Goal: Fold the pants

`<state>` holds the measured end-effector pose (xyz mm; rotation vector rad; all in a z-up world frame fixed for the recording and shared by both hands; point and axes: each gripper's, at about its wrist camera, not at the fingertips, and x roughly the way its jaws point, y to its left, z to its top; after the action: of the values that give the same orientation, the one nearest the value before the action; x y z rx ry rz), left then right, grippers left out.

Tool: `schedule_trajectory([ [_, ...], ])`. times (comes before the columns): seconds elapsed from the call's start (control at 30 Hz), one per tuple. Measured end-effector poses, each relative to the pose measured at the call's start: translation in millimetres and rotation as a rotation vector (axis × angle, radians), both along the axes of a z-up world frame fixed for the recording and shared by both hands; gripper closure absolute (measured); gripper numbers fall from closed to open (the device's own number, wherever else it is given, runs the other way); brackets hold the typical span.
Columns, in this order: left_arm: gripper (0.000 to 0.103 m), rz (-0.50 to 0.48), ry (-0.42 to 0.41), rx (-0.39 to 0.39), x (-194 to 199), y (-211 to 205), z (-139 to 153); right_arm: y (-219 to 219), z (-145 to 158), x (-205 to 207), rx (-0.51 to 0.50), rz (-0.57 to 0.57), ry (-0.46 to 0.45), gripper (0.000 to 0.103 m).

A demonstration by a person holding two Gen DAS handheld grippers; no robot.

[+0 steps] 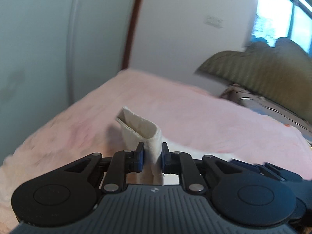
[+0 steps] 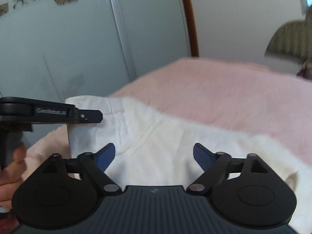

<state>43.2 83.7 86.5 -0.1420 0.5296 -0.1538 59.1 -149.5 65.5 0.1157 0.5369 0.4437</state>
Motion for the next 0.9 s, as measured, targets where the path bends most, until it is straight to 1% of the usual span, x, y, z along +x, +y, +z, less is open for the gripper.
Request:
schedule_trajectory([
  [0.03,0.087,-0.019,-0.030,0.021,-5,-13,5,-9,6,-3,0.027,0.006,-0.015,0.015],
  [0.07,0.087,-0.039,-0.056,0.045,-9,-26,8,-16,11,-6,0.027,-0.001,-0.016,0.015],
  [0.1,0.088,-0.045,-0.071,0.061,-11,-37,8,-19,13,-4,-0.004,-0.023,-0.011,0.015],
  [0.17,0.088,-0.035,-0.050,0.061,-11,-50,5,-21,10,4,-0.091,-0.045,0.038,0.015],
  [0.2,0.088,-0.038,-0.037,0.051,-11,-53,3,-22,7,3,-0.102,-0.042,0.052,0.015],
  [0.27,0.088,-0.058,-0.024,0.019,-13,-54,2,-27,-4,9,-0.059,-0.028,0.080,0.015],
  [0.3,0.088,-0.075,-0.029,0.009,-16,-54,3,-32,-4,10,-0.027,-0.039,0.089,0.015],
  [0.33,0.088,-0.093,-0.038,0.006,-19,-57,5,-34,-6,11,0.017,-0.045,0.077,0.015],
  [0.4,0.088,-0.125,-0.055,0.015,-24,-68,8,-42,-8,7,0.121,-0.022,0.023,0.015],
  [0.43,0.088,-0.130,-0.072,0.027,-27,-76,10,-50,-2,0,0.162,-0.013,0.002,0.015],
  [0.47,0.088,-0.140,-0.081,0.026,-30,-82,12,-54,1,-2,0.174,-0.015,-0.008,0.015],
  [0.53,0.088,-0.174,-0.085,-0.002,-36,-92,15,-66,9,-18,0.165,-0.024,-0.043,0.015],
  [0.6,0.088,-0.222,-0.083,-0.019,-41,-109,18,-81,14,-31,0.158,-0.043,-0.066,0.015],
  [0.67,0.088,-0.279,-0.083,-0.027,-47,-128,17,-103,17,-47,0.165,-0.067,-0.070,0.015],
  [0.8,0.087,-0.406,-0.105,0.001,-62,-178,8,-153,14,-71,0.194,-0.135,-0.064,0.015],
  [0.9,0.087,-0.499,-0.085,0.019,-70,-217,-4,-185,8,-86,0.179,-0.189,-0.056,0.015],
])
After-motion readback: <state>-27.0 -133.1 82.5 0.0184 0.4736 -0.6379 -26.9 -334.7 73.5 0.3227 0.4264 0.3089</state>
